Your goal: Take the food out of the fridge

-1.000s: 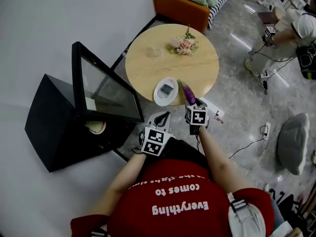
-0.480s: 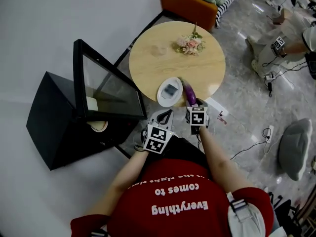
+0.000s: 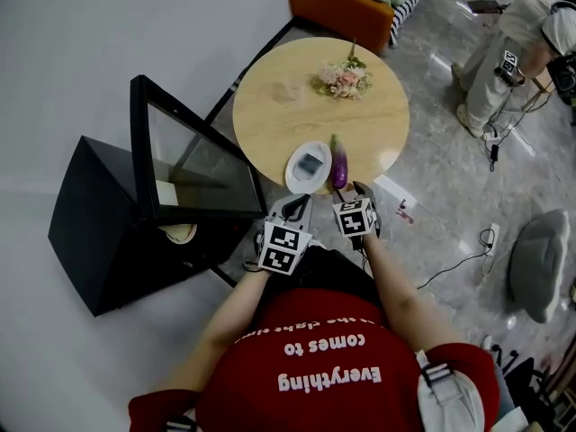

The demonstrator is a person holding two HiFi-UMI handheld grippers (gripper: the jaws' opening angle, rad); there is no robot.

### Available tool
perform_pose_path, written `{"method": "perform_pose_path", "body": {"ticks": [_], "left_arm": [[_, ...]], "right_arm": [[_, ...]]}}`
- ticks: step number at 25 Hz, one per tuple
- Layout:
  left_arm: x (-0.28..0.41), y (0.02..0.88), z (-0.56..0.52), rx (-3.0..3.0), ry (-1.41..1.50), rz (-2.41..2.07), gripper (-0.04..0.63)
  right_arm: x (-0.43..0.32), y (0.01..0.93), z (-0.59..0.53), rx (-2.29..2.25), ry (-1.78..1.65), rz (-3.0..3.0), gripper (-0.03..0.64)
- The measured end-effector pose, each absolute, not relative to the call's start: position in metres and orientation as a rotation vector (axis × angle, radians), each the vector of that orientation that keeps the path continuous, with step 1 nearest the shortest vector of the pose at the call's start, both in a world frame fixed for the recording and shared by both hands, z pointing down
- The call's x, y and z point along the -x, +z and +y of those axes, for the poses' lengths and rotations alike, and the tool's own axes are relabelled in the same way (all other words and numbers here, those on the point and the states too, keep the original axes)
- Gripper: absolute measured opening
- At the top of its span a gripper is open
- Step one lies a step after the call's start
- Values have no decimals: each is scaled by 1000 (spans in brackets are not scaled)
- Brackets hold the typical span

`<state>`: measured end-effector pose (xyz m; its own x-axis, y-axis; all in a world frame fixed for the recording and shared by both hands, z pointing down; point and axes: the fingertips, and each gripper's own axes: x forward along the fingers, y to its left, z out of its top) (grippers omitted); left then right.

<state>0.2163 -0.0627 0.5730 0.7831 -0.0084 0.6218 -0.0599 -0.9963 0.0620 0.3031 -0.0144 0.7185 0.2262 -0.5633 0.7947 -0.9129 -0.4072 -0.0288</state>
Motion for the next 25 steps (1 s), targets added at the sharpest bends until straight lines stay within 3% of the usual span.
{"method": "perform_pose_path", "body": {"ticks": [4,10,12,20,25], "left_arm": [[-221,568,-67,-2906,975,-45,9],[-230,553,-60,-2889,877,-29,8],[-233,551,-55,-2911,873,-13,8],[-241,558,-29,-2935,907,97,8],[-246,554,-18,-2945,895,116,8]], "right_arm": [[-300,709,-7,-2085,1066,-1380,213],[-257,668,7,-2105,1360,-1733,196],[-250,648,12,-2176,1385,-1782,12],[-239,596,13,-2170,986,-1783,12],[-231,588,21,-2154,930,-1781,12]]}}
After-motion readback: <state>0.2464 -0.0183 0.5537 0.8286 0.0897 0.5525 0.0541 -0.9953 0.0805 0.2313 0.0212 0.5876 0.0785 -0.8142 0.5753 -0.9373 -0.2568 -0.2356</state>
